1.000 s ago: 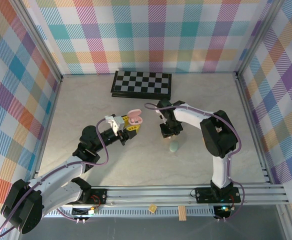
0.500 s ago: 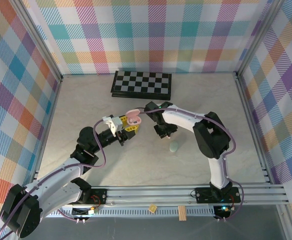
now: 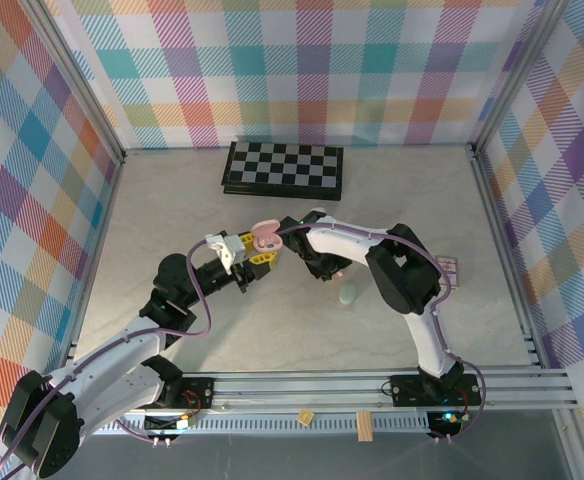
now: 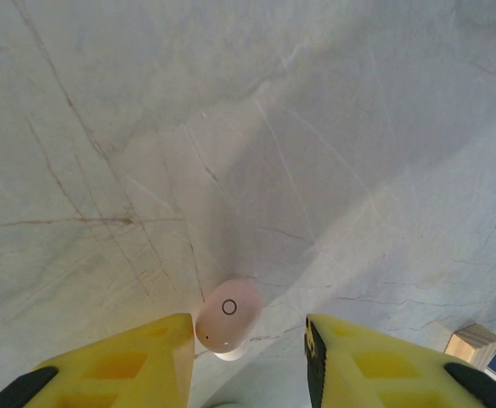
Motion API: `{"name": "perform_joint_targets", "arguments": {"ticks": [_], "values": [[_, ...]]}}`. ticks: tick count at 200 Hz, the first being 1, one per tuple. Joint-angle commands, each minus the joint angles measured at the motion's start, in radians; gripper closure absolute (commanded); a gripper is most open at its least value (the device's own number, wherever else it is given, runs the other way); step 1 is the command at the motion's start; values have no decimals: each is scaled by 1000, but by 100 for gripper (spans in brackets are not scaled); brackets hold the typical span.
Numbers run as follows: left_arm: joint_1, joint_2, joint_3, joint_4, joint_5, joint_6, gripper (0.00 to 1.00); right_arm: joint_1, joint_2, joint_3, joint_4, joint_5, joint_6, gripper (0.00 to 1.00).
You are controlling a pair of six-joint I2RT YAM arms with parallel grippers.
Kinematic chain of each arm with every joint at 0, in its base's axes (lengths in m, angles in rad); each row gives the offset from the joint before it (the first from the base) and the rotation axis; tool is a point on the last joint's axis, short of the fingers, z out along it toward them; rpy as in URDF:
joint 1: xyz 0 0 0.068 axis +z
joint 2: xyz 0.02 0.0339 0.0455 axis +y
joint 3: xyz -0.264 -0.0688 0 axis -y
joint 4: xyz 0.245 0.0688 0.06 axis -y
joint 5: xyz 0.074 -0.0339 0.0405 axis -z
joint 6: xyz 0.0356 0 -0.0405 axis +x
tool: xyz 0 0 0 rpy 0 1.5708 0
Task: Insert wireless bluetooth earbuds into charging case
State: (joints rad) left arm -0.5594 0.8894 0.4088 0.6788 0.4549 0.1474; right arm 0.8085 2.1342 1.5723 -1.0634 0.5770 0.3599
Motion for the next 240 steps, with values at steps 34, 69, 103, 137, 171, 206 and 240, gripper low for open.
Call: {"name": "perform_joint_targets", "arguments": {"ticks": [34,69,103,137,171,206,240], "values": [[4,-30,2,3,19,12,67,11,51,52,-36,33,31,62],[4,-28,4,1,23,12,67,11,71,60,-40,35,42,64],[4,-26,4,1,24,12,67,10,73,60,-56,46,48,67],[4,-26,0,4,24,9,67,10,62,53,-79,75,60,67],[4,-27,-2,7,25,6,67,11,54,50,-93,83,74,68],[4,-31,-3,7,24,6,67,10,59,46,-97,80,78,68],[4,-39,-9,6,25,2,67,9,77,45,-101,77,84,69]]}}
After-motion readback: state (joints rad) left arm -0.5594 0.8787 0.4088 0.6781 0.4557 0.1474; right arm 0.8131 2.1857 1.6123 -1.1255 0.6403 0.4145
